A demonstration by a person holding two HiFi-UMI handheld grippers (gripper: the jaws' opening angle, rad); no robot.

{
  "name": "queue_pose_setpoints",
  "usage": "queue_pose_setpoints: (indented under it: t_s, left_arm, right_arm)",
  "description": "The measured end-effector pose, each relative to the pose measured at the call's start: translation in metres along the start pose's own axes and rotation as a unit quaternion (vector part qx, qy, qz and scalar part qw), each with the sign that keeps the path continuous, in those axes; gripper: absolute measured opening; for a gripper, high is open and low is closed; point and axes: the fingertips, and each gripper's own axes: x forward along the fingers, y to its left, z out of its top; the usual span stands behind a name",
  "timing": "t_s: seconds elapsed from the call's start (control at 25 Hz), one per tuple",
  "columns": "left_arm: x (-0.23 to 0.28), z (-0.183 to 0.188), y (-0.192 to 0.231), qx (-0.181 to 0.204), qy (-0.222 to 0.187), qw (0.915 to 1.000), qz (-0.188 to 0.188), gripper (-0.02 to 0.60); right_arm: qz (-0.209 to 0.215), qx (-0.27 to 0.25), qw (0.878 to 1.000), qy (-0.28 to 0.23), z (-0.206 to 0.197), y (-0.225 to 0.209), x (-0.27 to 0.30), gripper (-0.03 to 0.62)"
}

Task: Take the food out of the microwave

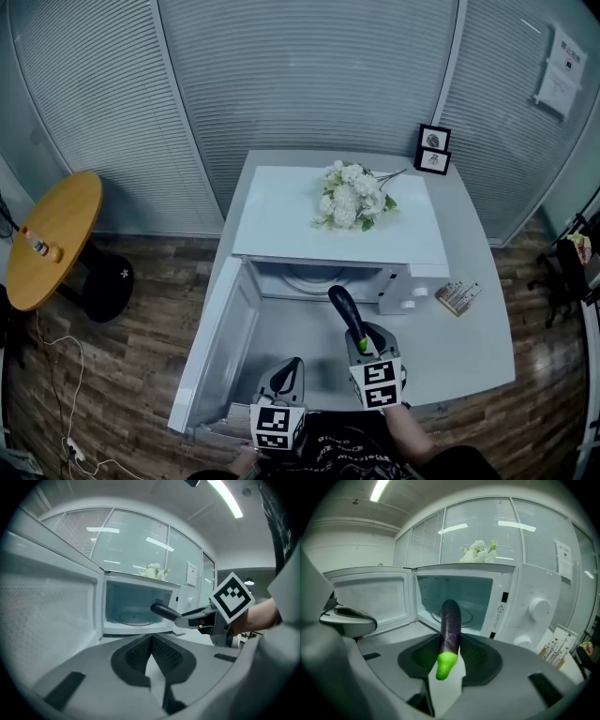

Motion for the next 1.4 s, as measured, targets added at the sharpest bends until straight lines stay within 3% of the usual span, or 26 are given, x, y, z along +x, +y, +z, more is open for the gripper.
queue_pose_setpoints:
  t_s: [1.4]
  left_arm:
    - [0.023,0.003,-0.018,0.014,-0.003,0.9999,-0.005,0.008]
  right_arm:
    - [-0.043,0.062,0.996,-0.039,-0.042,-0.021,-0.064,0.130]
